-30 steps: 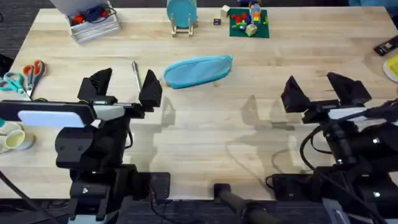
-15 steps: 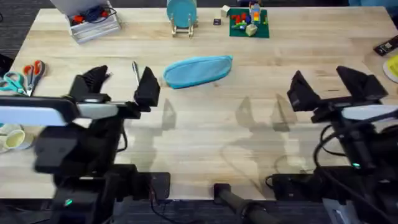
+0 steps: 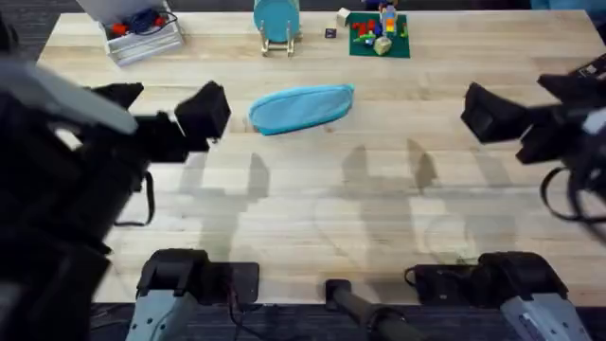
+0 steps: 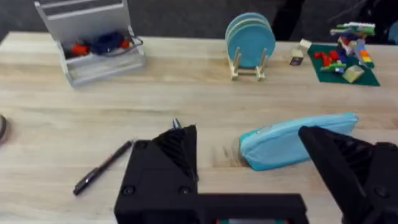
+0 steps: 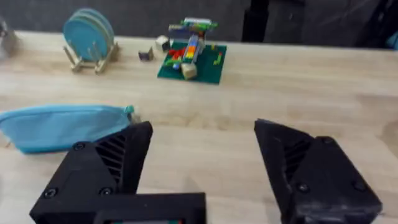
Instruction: Unzip the bag, pick up the pens from the table one at a time and place them inside, then zip the bag closed.
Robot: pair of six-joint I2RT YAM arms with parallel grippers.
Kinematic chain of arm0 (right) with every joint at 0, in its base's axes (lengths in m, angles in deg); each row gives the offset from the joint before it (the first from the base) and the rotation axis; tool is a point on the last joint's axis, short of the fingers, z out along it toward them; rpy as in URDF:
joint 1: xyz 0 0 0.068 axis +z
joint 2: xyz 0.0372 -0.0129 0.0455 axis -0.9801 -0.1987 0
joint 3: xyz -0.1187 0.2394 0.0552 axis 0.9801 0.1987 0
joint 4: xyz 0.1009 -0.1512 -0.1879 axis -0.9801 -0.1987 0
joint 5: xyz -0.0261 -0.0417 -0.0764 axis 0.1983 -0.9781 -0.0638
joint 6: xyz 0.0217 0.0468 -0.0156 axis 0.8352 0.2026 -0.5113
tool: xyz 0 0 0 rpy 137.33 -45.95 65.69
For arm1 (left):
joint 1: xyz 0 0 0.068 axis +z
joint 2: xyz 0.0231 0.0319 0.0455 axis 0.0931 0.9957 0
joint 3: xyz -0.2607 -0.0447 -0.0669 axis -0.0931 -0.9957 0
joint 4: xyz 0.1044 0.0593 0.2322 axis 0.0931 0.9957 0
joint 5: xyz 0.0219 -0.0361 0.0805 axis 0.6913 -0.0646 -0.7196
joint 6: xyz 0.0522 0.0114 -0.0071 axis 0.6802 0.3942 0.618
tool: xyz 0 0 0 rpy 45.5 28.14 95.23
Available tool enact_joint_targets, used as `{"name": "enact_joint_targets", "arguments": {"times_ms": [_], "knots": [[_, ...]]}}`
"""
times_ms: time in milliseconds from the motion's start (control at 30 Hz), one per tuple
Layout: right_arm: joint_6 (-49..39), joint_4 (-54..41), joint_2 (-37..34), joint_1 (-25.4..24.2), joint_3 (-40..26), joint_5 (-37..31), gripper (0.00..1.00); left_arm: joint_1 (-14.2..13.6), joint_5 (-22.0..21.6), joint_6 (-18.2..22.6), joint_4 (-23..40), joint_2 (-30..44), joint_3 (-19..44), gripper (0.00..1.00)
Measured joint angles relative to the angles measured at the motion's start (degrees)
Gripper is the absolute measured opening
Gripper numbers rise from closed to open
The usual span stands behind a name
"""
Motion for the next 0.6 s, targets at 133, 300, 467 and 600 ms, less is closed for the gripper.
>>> {"name": "enact_joint_targets", "arguments": {"times_ms": [133,300,467,600], "knots": [[0.02,-5.44,-10.02,0.00,-8.06,0.47,0.996,0.01,0.77,-1.51,4.41,8.30,6.86,0.993],[0.02,-7.47,-21.39,0.00,-15.48,2.16,0.995,0.02,2.84,-2.27,8.18,17.31,13.36,0.993],[0.02,-12.65,-31.57,0.00,-22.02,3.02,0.997,0.01,4.86,-2.51,12.30,26.30,18.39,0.993],[0.01,-17.58,-39.03,0.00,-27.50,3.17,0.996,0.01,6.27,-2.67,16.02,32.95,22.18,0.993]]}}
